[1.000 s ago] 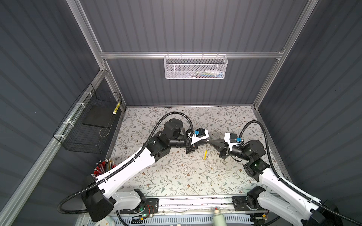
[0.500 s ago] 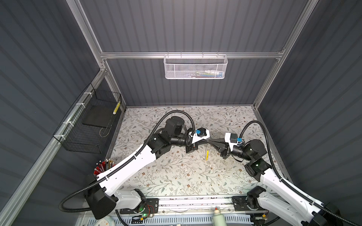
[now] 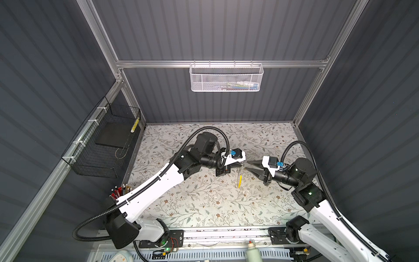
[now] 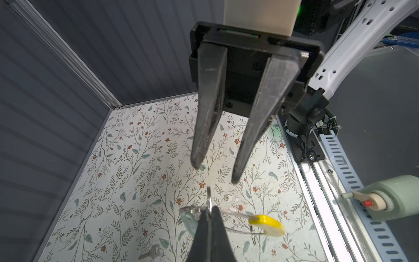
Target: Put the keys on the keyring
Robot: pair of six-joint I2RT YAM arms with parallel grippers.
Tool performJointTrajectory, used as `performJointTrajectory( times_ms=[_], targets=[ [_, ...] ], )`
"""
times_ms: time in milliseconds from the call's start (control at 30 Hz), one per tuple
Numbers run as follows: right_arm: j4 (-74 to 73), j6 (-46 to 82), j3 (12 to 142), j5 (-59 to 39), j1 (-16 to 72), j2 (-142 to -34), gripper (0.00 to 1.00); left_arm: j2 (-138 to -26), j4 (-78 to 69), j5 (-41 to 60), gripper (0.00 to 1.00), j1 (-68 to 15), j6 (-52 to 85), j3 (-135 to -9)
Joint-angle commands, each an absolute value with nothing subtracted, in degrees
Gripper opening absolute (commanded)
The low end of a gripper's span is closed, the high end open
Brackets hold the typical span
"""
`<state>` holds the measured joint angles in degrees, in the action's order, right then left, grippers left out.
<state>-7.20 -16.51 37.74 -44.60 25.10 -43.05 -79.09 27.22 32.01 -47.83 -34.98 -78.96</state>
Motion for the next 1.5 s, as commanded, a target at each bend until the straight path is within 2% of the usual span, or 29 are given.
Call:
performJointTrajectory(
  times_ms=[0,233,467,1000,1200,1333,1467],
  targets=[
    [4.2,-23.4,42.3,-45.6,24.9,-43.8,0.27,-80.2,30.9,32.3,0.0,-47.7,-37.6,-83.9],
    [8.6,-27.4,45.2,-43.8,24.8,-45.0,0.21,-84.3,40.9,29.3,0.0,-49.2,-41.8,-91.3],
    [7.9,-27.8,45.1,-40.4,24.8,-44.8,0.21,-86.5,46.0,26.9,0.0,-50.8,-42.9,-95.5],
    [2.9,-23.7,43.2,-44.0,25.0,-46.1,0.21,-88.7,49.2,24.3,0.0,-52.7,-44.1,-98.5],
    [3.8,-23.8,43.6,-45.0,25.0,-46.9,0.15,-88.9,49.6,24.6,0.0,-52.8,-44.2,-99.1],
    [4.6,-24.1,43.8,-45.3,25.0,-47.3,0.07,-89.0,49.9,24.9,0.0,-52.9,-44.5,-99.3],
    [5.7,-24.1,44.1,-45.8,25.0,-47.9,0.1,-88.9,49.6,25.4,0.0,-52.9,-44.7,-99.5]
  ],
)
